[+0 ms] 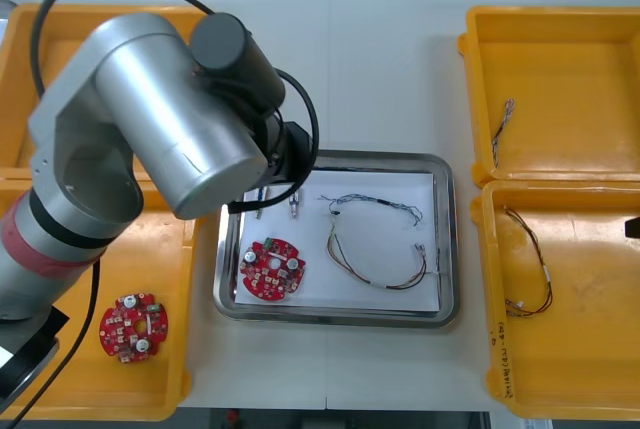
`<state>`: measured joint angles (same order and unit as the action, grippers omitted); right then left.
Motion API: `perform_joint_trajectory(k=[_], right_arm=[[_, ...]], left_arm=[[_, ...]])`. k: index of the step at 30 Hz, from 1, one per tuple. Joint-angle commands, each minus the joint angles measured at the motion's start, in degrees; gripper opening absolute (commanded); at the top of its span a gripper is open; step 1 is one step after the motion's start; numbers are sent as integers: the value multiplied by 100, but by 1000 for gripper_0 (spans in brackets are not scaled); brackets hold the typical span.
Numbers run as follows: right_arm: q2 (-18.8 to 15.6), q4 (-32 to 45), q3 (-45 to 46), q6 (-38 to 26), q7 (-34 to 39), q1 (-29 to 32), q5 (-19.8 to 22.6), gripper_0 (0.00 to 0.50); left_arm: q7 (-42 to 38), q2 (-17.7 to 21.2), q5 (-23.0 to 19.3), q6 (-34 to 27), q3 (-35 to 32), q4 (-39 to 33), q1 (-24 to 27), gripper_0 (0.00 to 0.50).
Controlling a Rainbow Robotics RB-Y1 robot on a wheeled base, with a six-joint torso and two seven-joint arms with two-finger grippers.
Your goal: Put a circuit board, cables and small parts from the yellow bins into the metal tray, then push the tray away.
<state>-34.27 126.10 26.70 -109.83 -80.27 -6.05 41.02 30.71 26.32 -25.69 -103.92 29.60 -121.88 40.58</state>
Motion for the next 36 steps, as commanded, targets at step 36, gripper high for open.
perform_joint_trajectory(k=[36], right_arm=[[-1934, 1716, -3347, -17, 117, -2111, 2832, 500]], left_arm=[[3205, 2624, -2898, -608, -3848, -196, -1333, 500]])
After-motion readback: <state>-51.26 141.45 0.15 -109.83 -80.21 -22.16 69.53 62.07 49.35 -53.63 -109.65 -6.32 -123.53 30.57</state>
